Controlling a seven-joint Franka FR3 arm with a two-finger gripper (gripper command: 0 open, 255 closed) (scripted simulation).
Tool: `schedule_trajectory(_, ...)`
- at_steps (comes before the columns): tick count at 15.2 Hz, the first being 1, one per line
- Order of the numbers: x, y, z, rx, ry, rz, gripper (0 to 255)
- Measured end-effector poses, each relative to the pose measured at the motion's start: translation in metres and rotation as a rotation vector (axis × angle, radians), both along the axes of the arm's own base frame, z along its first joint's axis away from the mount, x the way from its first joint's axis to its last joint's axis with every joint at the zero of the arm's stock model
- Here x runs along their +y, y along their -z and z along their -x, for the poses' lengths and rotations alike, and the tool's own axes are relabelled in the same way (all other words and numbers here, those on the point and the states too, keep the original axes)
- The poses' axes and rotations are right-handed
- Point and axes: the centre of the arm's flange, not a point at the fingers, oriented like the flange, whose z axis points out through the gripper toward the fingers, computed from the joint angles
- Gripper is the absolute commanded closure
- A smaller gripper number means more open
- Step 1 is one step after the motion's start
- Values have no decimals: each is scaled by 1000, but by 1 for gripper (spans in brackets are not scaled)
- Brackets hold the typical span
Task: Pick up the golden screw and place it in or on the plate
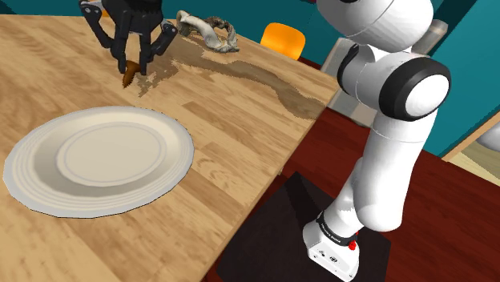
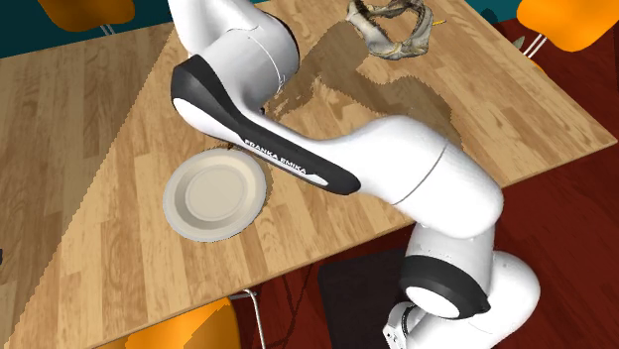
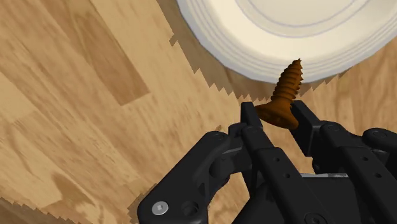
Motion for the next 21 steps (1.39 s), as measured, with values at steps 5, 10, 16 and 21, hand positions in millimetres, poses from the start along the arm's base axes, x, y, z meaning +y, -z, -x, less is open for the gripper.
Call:
schedule_trajectory(5,45,-2,52,0,0,0,255)
schedule_trajectory(10,64,10,75,0,0,0,255)
schedule_trajectory(16,66,40,76,0,1,1,255)
schedule_trajectory(21,66,68,76,1,1,1,255)
